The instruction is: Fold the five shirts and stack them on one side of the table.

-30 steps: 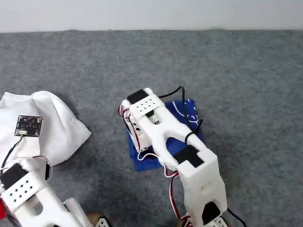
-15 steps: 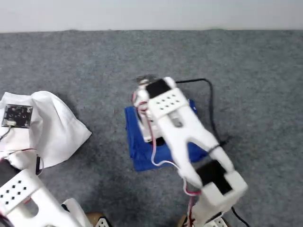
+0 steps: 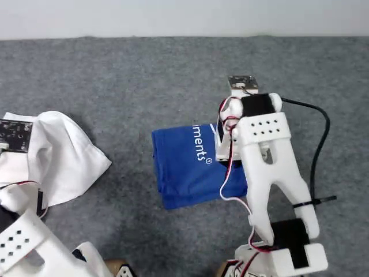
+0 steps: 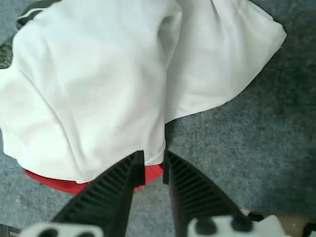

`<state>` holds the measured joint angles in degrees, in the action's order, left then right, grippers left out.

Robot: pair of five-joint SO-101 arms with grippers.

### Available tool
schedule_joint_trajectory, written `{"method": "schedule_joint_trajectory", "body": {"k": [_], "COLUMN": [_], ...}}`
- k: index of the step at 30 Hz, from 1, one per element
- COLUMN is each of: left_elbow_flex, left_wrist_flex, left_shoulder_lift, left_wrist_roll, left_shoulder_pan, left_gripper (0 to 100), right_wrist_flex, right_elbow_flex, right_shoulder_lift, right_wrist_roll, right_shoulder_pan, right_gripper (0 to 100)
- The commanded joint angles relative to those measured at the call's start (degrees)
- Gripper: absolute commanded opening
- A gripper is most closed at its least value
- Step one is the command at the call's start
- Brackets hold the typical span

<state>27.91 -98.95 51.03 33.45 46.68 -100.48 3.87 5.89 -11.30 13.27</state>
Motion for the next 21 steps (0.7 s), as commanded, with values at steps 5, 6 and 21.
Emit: {"method": "schedule_joint_trajectory", "body": {"k": [5, 6, 21], "left_elbow_flex": [-6.99, -6.9, -6.9], "left_wrist_flex": [-1.49, -1.49, -1.49], "left_shoulder_lift": [1.05, 1.05, 1.05], "left_wrist_roll": [-0.53, -0.53, -0.53], "left_shoulder_pan": [0.0, 0.0, 0.18], "left_gripper": [7, 7, 7], "right_wrist_flex": [0.48, 1.45, 28.0], "right_elbow_flex": [-0.09, -0.09, 20.75], "right_shoulder_lift": [-0.48, -0.57, -0.57], "right_wrist_roll": [-0.62, -0.62, -0.35], "right_shoulder_pan": [-2.33, -2.51, -2.95], "right_gripper": [22.5, 22.5, 22.9]}}
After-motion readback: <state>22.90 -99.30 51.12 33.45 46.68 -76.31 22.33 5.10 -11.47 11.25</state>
